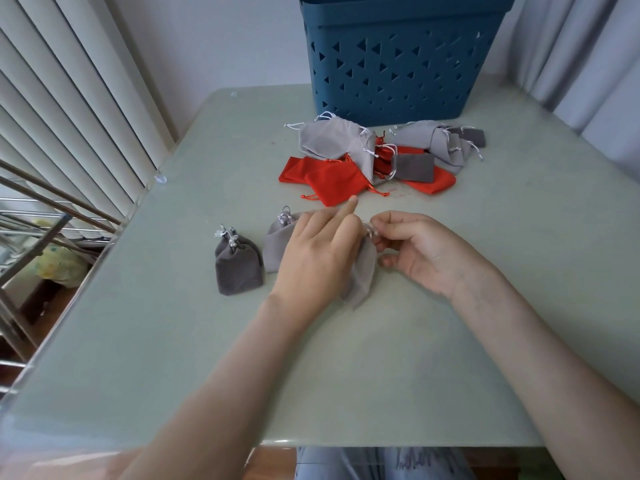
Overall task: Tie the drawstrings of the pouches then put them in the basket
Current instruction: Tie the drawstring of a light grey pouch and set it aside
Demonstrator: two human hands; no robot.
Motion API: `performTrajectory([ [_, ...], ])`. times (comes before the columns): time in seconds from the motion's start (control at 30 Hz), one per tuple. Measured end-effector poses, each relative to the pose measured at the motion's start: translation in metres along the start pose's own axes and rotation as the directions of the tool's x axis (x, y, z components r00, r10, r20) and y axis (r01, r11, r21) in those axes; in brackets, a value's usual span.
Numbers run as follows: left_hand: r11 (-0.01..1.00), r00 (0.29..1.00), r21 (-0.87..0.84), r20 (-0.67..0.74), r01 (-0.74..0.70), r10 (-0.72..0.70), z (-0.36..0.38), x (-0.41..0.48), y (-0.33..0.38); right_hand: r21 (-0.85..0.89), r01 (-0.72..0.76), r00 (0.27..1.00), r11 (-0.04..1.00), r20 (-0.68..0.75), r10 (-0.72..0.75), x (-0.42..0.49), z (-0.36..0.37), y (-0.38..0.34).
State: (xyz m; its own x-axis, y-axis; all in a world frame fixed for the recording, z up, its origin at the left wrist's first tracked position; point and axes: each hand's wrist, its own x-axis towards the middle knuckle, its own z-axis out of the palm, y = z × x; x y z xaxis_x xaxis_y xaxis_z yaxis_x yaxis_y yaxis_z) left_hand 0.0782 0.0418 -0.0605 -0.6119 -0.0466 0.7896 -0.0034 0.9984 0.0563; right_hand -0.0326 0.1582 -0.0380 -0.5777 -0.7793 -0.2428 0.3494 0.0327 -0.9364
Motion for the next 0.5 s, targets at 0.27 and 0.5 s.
performTrajectory([
  [0.27,0.766,0.839,-0.371,0.375,0.525,-0.394,-0.041,0.017,0.009,0.081,0.115,0.993,0.990,0.021,-0.117,-0.007,0.012,-0.002],
  [0.5,0.616,0.593,-0.187,0.579,0.765,-0.560,-0.077,0.016,-0.024,-0.225,0.150,0.978,0.963,0.177,-0.111,-0.003,0.039,-0.014],
])
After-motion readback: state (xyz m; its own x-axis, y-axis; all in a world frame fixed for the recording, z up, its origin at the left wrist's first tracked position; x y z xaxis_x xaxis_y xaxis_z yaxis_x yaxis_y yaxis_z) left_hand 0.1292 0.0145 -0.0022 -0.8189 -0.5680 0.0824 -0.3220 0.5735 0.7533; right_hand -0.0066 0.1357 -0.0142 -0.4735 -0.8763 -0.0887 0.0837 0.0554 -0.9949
